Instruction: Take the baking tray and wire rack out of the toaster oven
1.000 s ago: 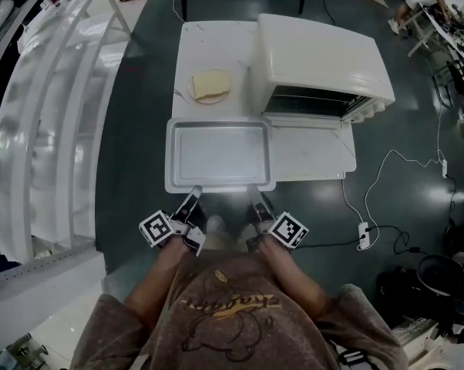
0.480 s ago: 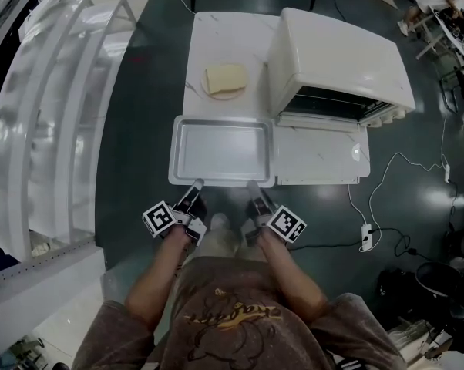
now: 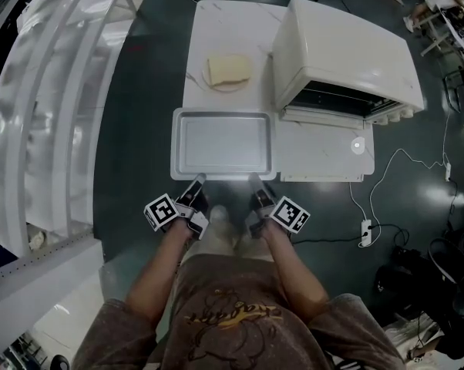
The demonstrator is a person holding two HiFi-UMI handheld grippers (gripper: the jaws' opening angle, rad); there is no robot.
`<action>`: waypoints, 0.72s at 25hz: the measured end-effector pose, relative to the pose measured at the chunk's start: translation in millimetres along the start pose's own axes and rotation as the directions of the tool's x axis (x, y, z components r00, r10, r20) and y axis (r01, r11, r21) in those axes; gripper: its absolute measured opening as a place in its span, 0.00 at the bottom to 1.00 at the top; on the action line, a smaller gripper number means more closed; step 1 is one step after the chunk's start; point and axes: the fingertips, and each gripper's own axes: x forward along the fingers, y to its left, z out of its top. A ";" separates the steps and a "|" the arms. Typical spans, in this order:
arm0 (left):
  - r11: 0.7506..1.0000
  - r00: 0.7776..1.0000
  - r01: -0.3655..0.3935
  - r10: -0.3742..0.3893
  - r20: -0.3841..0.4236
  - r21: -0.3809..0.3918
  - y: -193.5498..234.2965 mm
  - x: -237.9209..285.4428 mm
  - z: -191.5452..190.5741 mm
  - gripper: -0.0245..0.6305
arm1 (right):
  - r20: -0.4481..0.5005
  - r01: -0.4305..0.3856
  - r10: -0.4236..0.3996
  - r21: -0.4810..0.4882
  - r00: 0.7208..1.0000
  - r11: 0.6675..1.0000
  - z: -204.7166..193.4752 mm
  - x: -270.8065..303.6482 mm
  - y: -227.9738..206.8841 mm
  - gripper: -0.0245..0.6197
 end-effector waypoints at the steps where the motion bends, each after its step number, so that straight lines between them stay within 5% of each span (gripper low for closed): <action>1: 1.000 1.000 -0.008 0.008 0.002 0.003 2.3 0.2 -1.1 0.12 | -0.008 0.004 -0.004 -0.006 1.000 1.000 -1.0 0.2 -2.5 0.20; 11: 1.000 0.998 0.018 -0.016 0.065 -0.026 -4.1 -6.4 -7.5 0.20 | -0.030 -0.035 0.035 0.000 0.999 0.999 -6.7 -11.4 -8.5 0.22; 18: 1.000 0.999 -0.028 0.028 -0.032 0.006 -4.9 -22.1 -49.7 0.20 | -0.017 -0.038 0.038 -0.011 0.999 0.999 5.3 -44.9 -9.1 0.22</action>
